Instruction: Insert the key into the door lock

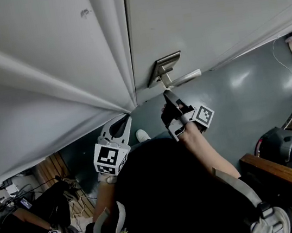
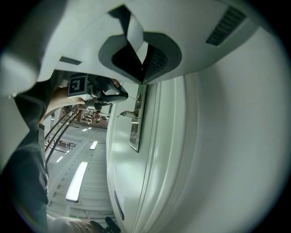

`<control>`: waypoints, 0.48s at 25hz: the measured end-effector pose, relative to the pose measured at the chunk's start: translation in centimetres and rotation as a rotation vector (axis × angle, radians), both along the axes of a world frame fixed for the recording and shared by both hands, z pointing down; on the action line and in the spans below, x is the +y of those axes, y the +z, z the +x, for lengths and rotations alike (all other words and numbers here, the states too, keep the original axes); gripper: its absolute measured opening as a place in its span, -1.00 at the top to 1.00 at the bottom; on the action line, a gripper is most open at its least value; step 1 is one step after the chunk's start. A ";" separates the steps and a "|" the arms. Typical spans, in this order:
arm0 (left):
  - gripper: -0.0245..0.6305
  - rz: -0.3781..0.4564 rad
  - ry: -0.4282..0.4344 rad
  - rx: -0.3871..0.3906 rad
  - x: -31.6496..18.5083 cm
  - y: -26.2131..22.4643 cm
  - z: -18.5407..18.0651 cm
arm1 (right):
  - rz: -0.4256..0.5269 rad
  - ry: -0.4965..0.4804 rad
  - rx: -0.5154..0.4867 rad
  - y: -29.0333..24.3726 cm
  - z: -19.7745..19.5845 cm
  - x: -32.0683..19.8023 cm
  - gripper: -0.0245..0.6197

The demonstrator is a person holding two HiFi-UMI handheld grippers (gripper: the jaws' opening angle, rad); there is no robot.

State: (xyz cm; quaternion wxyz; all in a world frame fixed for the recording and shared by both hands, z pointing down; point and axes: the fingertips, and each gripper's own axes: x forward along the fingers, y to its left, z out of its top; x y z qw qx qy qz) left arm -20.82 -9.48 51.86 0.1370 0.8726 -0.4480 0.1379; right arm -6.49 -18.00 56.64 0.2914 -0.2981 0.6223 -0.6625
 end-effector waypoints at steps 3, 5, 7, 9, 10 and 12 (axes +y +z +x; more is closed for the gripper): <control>0.90 0.001 -0.002 0.000 -0.1 0.0 0.0 | -0.005 0.010 -0.003 -0.2 -0.2 -0.2 0.82; 0.90 0.003 -0.001 0.001 -0.1 0.0 0.1 | -0.010 0.014 -0.006 -0.2 -0.4 -0.5 0.82; 0.90 0.002 0.002 -0.001 -0.1 0.0 0.1 | -0.015 0.018 -0.006 -0.2 -0.5 -0.7 0.82; 0.90 0.001 0.002 -0.005 -0.1 0.0 0.0 | -0.016 0.022 -0.005 -0.2 -0.7 -0.9 0.82; 0.90 0.000 0.001 -0.006 -0.2 0.0 0.0 | -0.016 0.025 -0.004 -0.2 -0.7 -0.9 0.82; 0.90 -0.001 -0.002 -0.009 -0.2 0.0 -0.1 | -0.017 0.032 0.000 -0.2 -0.8 -1.0 0.82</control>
